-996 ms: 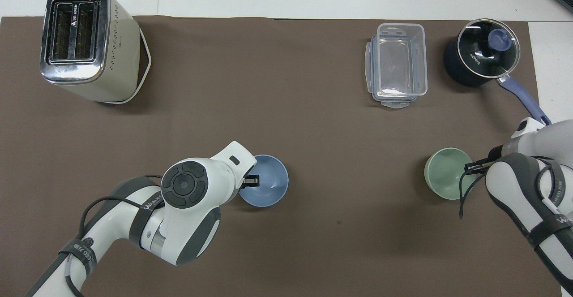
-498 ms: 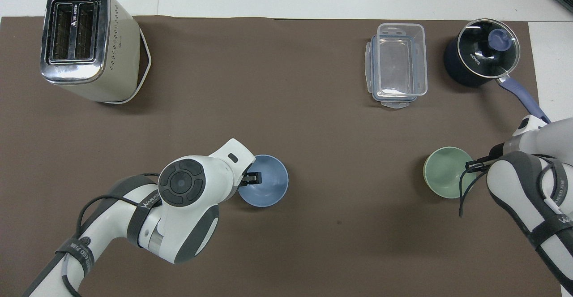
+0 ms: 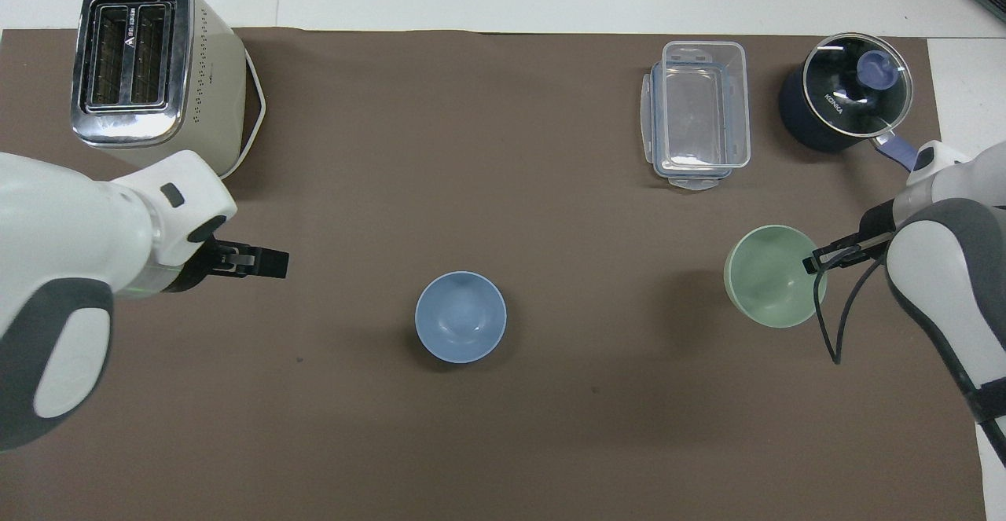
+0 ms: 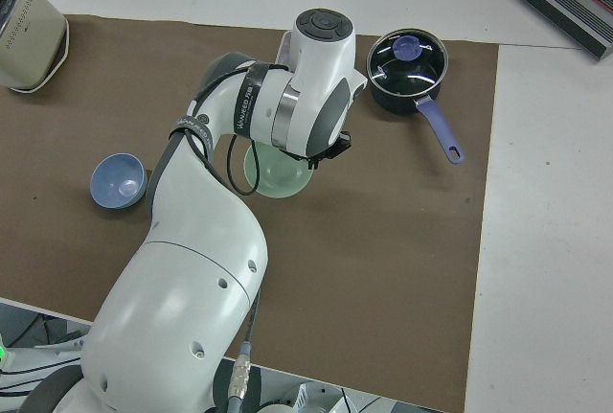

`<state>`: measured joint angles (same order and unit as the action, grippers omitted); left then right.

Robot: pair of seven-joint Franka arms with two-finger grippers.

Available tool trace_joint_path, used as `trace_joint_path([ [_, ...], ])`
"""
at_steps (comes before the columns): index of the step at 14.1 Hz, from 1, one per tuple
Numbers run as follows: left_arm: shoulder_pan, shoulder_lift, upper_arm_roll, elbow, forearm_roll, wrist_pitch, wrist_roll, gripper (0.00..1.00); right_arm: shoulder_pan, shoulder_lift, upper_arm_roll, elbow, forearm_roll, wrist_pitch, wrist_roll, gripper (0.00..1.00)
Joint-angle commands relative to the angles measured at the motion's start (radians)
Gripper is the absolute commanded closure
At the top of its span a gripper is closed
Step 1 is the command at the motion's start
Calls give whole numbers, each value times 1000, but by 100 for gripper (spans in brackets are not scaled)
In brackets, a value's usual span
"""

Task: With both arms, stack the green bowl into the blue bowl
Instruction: 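Slide the blue bowl to mid-table while the right gripper grips the green bowl, then lift the green bowl with the right gripper and carry it over the blue bowl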

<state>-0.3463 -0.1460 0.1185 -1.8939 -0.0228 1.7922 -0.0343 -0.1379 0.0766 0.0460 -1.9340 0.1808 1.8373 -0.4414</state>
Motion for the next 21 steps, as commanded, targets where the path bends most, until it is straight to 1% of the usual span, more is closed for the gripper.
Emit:
trace_joint_path([
  [1,96,17,-8,161,18,-158,129,0,12,0,58,44,32,-44,80,100],
  [3,156,23,-8,246,18,-224,213,0,90,2,74,49,31,-32,215,100],
  [5,191,37,-7,311,20,-260,218,0,164,2,75,50,31,-13,329,100],
  [7,196,86,-7,402,17,-322,218,0,245,0,75,50,31,11,433,100],
  [8,196,104,-5,432,17,-350,218,0,280,3,75,50,31,28,493,100],
  [11,198,123,-3,467,18,-359,218,0,417,15,75,58,31,92,686,100],
  [13,198,150,0,499,20,-370,218,0,519,78,75,102,17,140,806,100],
  [15,198,157,0,506,20,-376,218,0,570,118,75,138,14,157,886,100],
  [17,196,160,-2,509,20,-375,218,0,630,166,75,139,12,212,958,100],
  [21,194,155,-7,506,17,-378,218,0,639,207,75,136,6,260,968,100],
])
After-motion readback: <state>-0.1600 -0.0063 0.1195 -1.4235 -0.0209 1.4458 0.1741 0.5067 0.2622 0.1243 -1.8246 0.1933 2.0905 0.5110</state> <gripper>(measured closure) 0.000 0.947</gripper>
